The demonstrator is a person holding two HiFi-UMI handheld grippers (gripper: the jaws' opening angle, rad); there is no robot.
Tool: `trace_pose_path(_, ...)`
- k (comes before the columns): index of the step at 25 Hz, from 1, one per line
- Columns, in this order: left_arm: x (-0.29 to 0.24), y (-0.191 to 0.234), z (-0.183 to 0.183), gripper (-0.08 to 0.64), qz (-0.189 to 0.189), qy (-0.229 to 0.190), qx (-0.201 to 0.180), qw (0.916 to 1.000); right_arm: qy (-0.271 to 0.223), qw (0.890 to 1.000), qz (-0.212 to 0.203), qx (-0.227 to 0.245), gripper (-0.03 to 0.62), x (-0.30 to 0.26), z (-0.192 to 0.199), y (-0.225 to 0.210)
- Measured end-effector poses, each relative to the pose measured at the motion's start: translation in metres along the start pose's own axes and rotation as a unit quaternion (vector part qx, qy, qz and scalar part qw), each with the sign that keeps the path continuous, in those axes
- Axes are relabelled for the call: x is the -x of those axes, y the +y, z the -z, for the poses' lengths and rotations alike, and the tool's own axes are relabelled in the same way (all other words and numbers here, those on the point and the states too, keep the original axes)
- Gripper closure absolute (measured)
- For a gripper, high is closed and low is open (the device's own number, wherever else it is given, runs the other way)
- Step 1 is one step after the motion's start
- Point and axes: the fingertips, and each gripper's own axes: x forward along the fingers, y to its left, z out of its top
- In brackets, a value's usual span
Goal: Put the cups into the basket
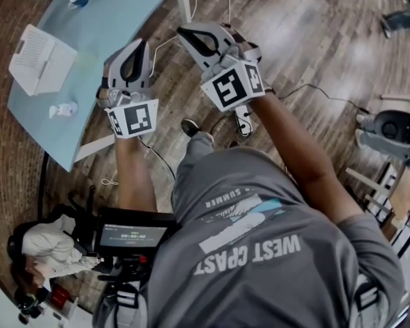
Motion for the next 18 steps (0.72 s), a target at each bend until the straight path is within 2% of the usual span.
trace_pose_path(2,-0.001,0.018,0.016,0.56,-0.003,0.002,0.0,1.0,0.001,1.0,-0.001,0.002,0.58,-0.023,-0.004,0.002)
trace_pose_path(6,-0.001,0.074,0.081,0.56,-0.005,0.009,0.014,0.9999,0.011,1.0,-0.015,0.007,0.58,-0.11,-0.019,0.009)
trace_pose_path(11,0.013,0.091,0.089,0.56,-0.022,0.013,0.01,0.9996,-0.002,1.0,-0.022,0.012,0.58,-0.124,-0.037,0.016)
trace_pose_path(18,0.025,0.115,0.129,0.56,-0.044,0.032,0.022,0.9983,-0.023,0.998,-0.051,0.019,0.58,-0.177,-0.054,0.03)
